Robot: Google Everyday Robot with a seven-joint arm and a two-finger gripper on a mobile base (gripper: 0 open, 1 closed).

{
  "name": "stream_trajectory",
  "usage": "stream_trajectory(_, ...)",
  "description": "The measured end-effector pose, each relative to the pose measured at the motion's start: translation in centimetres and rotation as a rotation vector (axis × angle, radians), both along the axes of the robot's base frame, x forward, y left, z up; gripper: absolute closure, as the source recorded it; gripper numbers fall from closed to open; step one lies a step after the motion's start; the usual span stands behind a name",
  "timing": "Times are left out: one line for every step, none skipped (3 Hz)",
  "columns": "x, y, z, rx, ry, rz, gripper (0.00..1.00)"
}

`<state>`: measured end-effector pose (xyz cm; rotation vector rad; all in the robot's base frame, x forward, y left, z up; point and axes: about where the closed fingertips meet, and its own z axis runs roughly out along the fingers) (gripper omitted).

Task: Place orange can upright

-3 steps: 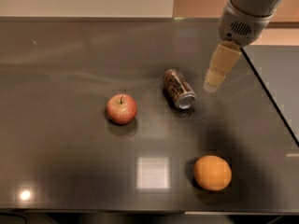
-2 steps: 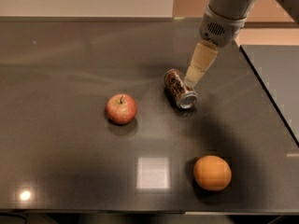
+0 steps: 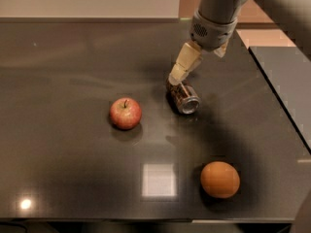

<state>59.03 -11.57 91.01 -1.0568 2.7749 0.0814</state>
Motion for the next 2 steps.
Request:
stream_trajectory(0.6,1.2,-1.3,-0.003,0.02,-0.103,0.0)
stream_trajectory(1.1,2.3,-3.1,-0.045,0.048,-0.172,0.0)
